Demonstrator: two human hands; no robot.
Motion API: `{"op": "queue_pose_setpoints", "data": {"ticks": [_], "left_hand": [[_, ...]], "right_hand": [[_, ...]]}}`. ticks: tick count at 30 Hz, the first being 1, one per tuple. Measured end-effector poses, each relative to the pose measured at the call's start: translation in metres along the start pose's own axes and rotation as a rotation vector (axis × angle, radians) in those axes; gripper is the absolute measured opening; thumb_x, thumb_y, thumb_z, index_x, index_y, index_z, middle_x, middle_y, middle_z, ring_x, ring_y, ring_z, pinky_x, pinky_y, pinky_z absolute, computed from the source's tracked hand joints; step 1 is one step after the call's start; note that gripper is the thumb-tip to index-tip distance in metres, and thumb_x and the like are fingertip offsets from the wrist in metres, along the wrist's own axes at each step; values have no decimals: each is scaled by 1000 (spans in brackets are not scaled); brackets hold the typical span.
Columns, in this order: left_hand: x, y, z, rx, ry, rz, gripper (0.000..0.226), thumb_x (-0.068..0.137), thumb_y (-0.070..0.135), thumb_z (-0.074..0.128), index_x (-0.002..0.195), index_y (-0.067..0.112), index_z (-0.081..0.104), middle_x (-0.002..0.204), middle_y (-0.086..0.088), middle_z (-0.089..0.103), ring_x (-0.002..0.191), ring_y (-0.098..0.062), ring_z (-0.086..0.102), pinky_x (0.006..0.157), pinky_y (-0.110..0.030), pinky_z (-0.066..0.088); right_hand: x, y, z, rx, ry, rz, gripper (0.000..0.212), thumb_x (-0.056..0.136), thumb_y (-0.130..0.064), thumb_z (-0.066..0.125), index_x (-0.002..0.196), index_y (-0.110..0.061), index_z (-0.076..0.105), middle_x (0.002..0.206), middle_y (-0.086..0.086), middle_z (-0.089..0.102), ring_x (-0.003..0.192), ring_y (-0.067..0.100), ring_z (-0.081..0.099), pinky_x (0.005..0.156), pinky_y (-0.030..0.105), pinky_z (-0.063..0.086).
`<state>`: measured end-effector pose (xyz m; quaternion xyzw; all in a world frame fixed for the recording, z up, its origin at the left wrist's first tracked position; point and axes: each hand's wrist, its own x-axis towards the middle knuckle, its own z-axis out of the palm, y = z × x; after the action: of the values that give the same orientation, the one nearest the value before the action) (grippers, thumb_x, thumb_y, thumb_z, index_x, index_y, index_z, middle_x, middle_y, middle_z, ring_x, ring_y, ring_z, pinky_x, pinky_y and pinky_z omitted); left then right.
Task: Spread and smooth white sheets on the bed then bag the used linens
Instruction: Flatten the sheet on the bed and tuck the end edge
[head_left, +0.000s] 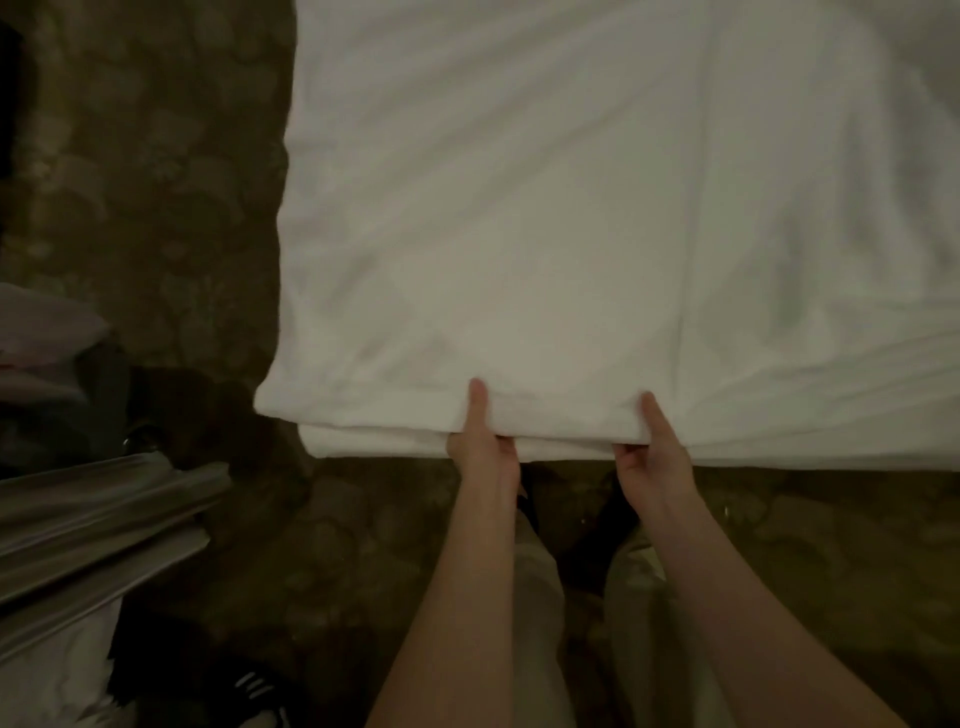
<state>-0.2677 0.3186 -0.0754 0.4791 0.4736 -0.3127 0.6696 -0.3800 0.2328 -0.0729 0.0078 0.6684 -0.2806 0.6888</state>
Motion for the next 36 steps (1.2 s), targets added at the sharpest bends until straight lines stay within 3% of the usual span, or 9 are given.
{"op": "queue_pose_setpoints", "data": {"ticks": [2, 5, 10, 16, 20, 25, 28, 32, 36], "left_hand": [[4, 1, -3, -8, 18, 83, 42, 83, 8, 74, 122, 5, 60, 115, -9, 67, 95, -22, 67, 73, -33, 60], [10, 1, -9, -9, 1, 138, 44, 85, 13, 73, 127, 9, 59, 123, -8, 65, 107, -21, 65, 94, -38, 53], [-9, -59, 15, -96, -50, 49, 55, 80, 31, 73, 131, 14, 58, 123, -7, 66, 107, -18, 65, 91, -32, 54], [-79, -213, 82, 15, -69, -114, 52, 79, 15, 77, 127, 12, 57, 122, -8, 66, 108, -22, 64, 81, -31, 58], [-104, -268, 117, 15, -9, -112, 42, 84, 13, 73, 122, 11, 56, 121, -9, 65, 106, -22, 64, 81, -31, 57], [-99, -278, 97, 191, 102, -32, 37, 89, 14, 67, 121, 2, 53, 126, -14, 60, 101, -24, 60, 89, -34, 48], [-104, -275, 100, 377, 19, -169, 45, 90, 28, 66, 125, 3, 53, 121, -16, 62, 102, -27, 61, 87, -36, 48], [-135, -278, 125, 954, -289, -462, 57, 92, 56, 51, 111, 4, 63, 102, -10, 74, 95, -22, 70, 79, -31, 52], [-144, -282, 185, 1055, -440, -308, 43, 96, 39, 52, 117, 2, 62, 94, -5, 75, 84, -19, 72, 73, -27, 53]], "right_hand": [[12, -27, -8, 32, 53, -51, 34, 84, -12, 72, 116, -11, 61, 121, 8, 64, 102, 21, 64, 79, 35, 59], [33, -88, -26, 12, 162, -137, 49, 83, -15, 75, 127, -9, 54, 120, 7, 60, 103, 24, 60, 87, 46, 55], [55, -157, -50, -79, 257, -225, 42, 85, -19, 74, 119, -10, 52, 104, 1, 57, 88, 17, 56, 93, 34, 50], [66, -195, -77, -19, 195, -177, 13, 85, -10, 72, 82, -7, 60, 91, 5, 64, 79, 17, 62, 82, 41, 56], [75, -231, -101, -87, 99, -169, 12, 87, -8, 69, 92, 1, 64, 91, 9, 68, 79, 20, 65, 64, 28, 60], [80, -237, -144, -303, 84, 7, 25, 86, -8, 70, 105, 4, 61, 90, 12, 67, 74, 22, 65, 56, 23, 58], [81, -262, -147, -542, -18, 34, 20, 86, -15, 72, 90, 3, 65, 83, 17, 71, 70, 24, 69, 58, 24, 58], [77, -313, -127, -890, -160, 31, 34, 83, -28, 74, 78, 5, 68, 65, 14, 71, 54, 21, 68, 47, 24, 53], [75, -361, -96, -873, -242, -119, 35, 86, -31, 71, 79, 3, 70, 65, 13, 72, 55, 18, 69, 52, 23, 55]]}}
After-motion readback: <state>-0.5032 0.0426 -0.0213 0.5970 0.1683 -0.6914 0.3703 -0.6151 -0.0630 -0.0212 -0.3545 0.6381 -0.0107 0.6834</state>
